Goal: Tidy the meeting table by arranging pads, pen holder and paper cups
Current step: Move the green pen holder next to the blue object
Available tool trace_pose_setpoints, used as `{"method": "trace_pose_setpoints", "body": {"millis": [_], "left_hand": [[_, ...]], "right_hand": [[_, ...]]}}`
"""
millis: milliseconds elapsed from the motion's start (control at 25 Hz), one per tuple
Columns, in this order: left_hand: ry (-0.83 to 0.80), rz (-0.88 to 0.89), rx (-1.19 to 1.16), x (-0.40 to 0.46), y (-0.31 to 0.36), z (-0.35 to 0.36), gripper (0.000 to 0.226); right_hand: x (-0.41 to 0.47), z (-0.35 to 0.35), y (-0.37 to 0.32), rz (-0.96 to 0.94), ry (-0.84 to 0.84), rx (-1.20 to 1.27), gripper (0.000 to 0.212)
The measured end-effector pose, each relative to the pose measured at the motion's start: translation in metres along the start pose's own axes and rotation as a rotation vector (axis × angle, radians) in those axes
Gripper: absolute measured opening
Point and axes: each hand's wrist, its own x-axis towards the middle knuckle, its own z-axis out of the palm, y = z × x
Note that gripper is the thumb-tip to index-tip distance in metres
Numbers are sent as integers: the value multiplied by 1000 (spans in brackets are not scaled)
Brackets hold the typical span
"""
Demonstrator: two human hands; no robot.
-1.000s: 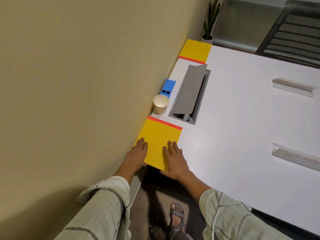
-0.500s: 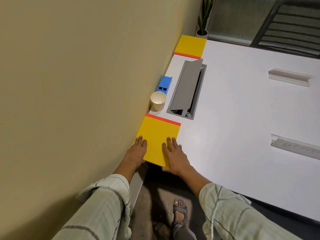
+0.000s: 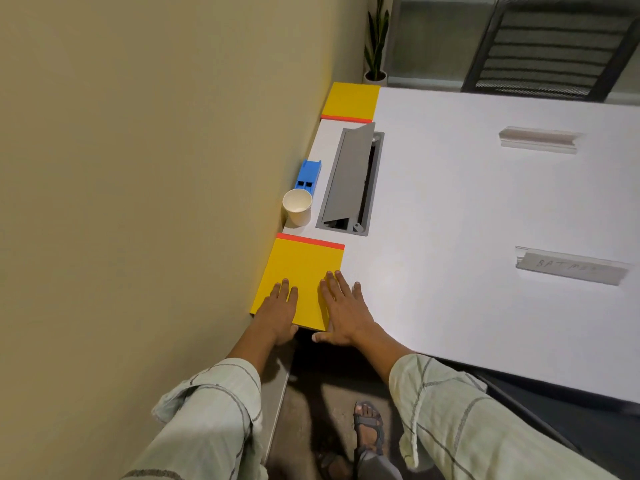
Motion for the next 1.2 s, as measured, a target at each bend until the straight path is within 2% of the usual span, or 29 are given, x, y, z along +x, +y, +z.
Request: {"method": "trace_pose_setpoints", "body": {"millis": [520, 760, 1200], "left_hand": [[206, 222, 87, -37, 154, -92, 81], [281, 372, 133, -56, 263, -136, 78], [436, 461, 119, -95, 493, -172, 66]], "right_hand": [[-160, -91, 108, 254, 103, -75, 92], [-250, -120, 177, 383, 187, -30, 85], [-419, -121, 325, 471, 262, -6, 82]]}}
